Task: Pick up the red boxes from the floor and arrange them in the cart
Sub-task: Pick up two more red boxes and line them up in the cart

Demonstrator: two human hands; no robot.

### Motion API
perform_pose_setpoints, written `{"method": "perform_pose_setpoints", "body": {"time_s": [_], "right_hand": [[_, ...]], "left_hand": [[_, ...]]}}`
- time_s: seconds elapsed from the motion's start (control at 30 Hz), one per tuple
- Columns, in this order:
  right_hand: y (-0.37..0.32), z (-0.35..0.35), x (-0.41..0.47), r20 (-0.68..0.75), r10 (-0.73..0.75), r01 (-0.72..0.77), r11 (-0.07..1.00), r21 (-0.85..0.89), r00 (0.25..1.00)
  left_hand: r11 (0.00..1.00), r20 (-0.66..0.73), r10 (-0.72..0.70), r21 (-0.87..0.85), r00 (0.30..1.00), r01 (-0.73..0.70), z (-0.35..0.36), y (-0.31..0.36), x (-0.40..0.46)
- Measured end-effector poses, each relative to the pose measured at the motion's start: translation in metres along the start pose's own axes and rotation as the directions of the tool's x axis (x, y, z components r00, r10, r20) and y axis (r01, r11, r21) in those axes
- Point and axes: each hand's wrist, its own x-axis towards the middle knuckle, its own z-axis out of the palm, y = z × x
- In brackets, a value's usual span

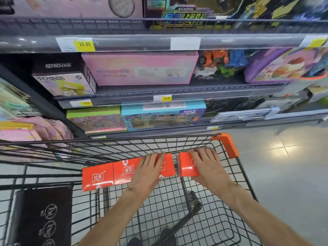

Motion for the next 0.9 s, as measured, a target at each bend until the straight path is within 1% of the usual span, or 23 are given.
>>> {"method": "perform_pose_setpoints", "body": {"time_s": [0.2, 0.33, 0.53, 0.77, 0.9], "right_hand": [[-0.016, 0.004, 0.018, 0.018, 0.011, -0.011, 0.999, -0.05, 1.0], [-0.023, 0.014, 0.021, -0.015, 0.044, -0.044, 0.999, -0.028, 0.999], [-0.025, 0.024, 0.023, 0.027, 0.067, -0.066, 0.997, -0.035, 0.997], [-0.024, 0.03, 0.031, -0.019, 0.046, -0.046, 0.999, -0.026, 0.999], [-0.028, 0.03, 0.036, 0.001, 0.054, -0.054, 0.997, -0.05, 0.999]], "left_hand": [[1.0, 0.002, -0.002, -0.016, 1.0, 0.002, 0.0, -0.002, 0.001], [1.0, 0.011, -0.009, -0.023, 1.0, 0.009, 0.001, -0.002, 0.001], [0.999, -0.009, -0.015, -0.042, 1.0, 0.014, 0.002, -0.002, 0.0], [0.999, -0.033, -0.037, -0.013, 0.999, 0.037, 0.003, -0.001, 0.0], [0.999, -0.032, -0.048, -0.023, 0.998, 0.047, 0.002, -0.004, 0.004]]}}
